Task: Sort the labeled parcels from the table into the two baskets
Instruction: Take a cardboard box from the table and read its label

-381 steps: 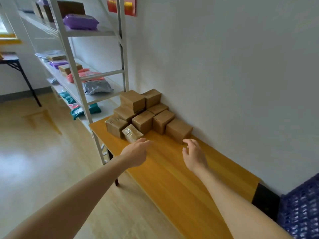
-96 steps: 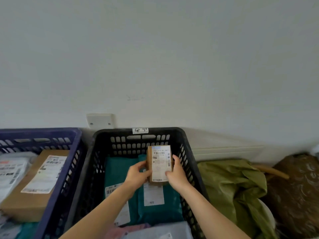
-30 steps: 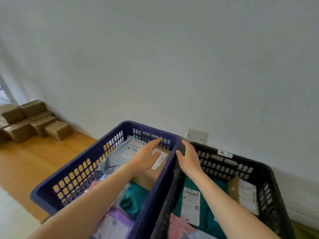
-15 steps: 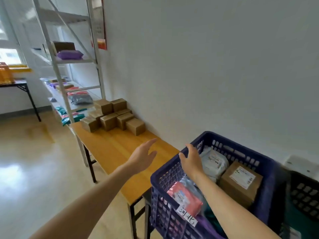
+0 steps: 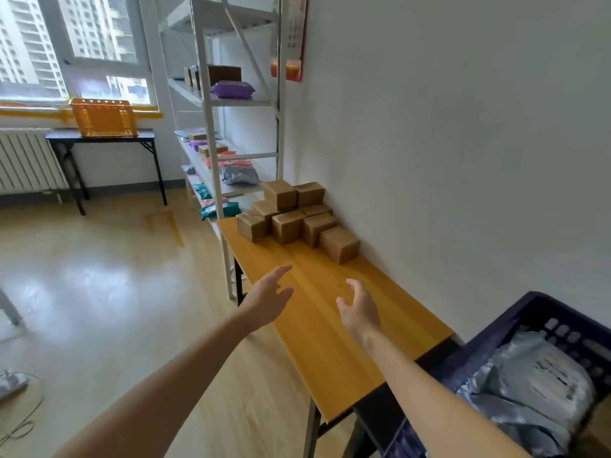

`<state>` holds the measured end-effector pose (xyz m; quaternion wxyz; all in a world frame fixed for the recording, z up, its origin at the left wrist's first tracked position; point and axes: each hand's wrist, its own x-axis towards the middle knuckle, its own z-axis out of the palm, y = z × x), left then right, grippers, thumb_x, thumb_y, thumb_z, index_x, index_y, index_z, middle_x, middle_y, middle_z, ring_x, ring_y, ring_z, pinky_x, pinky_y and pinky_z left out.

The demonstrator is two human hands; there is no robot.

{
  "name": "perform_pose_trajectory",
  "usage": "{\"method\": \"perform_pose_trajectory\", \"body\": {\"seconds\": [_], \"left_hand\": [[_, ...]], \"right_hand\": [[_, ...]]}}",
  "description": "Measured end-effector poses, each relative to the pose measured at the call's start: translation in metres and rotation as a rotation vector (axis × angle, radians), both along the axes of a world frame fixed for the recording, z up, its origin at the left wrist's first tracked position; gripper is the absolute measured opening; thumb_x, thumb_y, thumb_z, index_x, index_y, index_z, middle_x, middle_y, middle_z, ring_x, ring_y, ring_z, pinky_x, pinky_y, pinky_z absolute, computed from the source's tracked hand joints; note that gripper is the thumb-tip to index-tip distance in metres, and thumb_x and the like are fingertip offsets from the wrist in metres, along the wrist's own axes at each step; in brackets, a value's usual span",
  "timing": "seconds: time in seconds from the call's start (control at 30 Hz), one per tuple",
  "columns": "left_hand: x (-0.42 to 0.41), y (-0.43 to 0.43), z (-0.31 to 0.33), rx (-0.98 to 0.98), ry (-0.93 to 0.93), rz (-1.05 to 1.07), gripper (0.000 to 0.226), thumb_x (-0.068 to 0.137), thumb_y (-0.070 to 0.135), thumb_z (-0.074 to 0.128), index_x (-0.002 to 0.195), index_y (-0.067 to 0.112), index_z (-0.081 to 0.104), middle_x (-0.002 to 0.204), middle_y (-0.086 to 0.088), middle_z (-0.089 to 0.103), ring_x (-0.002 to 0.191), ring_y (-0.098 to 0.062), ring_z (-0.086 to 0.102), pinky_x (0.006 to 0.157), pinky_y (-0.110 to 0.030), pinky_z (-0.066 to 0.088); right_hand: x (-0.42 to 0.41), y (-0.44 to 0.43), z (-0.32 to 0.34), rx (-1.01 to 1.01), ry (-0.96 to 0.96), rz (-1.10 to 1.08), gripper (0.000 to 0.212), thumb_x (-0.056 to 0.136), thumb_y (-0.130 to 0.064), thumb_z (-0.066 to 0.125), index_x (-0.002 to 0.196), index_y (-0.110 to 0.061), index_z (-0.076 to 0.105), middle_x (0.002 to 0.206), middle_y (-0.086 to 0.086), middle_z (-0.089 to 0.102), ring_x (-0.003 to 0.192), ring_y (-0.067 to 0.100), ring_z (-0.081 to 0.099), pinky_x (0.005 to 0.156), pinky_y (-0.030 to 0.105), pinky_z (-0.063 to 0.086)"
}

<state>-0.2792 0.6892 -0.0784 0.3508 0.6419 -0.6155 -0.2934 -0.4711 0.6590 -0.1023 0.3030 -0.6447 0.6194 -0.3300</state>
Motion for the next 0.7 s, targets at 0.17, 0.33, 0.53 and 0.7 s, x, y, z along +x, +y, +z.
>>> {"method": "perform_pose_trajectory", "body": {"seconds": [0.17, 0.33, 0.53, 0.7], "left_hand": [[0.042, -0.08, 0.003, 0.016, 0.01, 0.005, 0.053, 0.098, 0.018, 0.05, 0.148, 0.023, 0.032, 0.151, -0.007, 0.035, 0.134, -0.026, 0.041, 0.101, -0.039, 0.047], [0.087, -0.165, 0.007, 0.04, -0.016, 0.025, 0.053, 0.098, 0.019, 0.051, 0.147, 0.024, 0.033, 0.15, -0.006, 0.037, 0.132, -0.025, 0.045, 0.1, -0.038, 0.048], [0.141, -0.227, -0.015, 0.127, 0.011, 0.053, 0.053, 0.098, 0.017, 0.051, 0.147, 0.025, 0.032, 0.149, -0.006, 0.037, 0.13, -0.026, 0.046, 0.098, -0.041, 0.05], [0.2, -0.278, -0.04, 0.18, 0.028, 0.077, 0.053, 0.098, 0.016, 0.05, 0.147, 0.021, 0.032, 0.148, -0.01, 0.038, 0.129, -0.028, 0.046, 0.1, -0.038, 0.048]], "right_hand": [[0.045, -0.079, -0.015, 0.028, -0.021, -0.017, 0.046, 0.098, -0.018, 0.05, 0.142, -0.016, 0.038, 0.146, 0.006, 0.04, 0.131, 0.021, 0.042, 0.095, 0.026, 0.037], [0.09, -0.158, -0.025, 0.072, -0.05, -0.005, 0.045, 0.098, -0.016, 0.048, 0.141, -0.017, 0.039, 0.146, 0.005, 0.041, 0.13, 0.021, 0.043, 0.094, 0.026, 0.038], [0.148, -0.225, -0.045, 0.135, -0.041, 0.032, 0.041, 0.098, -0.018, 0.048, 0.139, -0.02, 0.041, 0.142, 0.004, 0.043, 0.122, 0.018, 0.047, 0.081, 0.022, 0.04], [0.194, -0.272, -0.069, 0.176, -0.038, 0.002, 0.04, 0.099, -0.018, 0.049, 0.138, -0.021, 0.042, 0.142, 0.003, 0.044, 0.12, 0.016, 0.048, 0.074, 0.017, 0.041]]}}
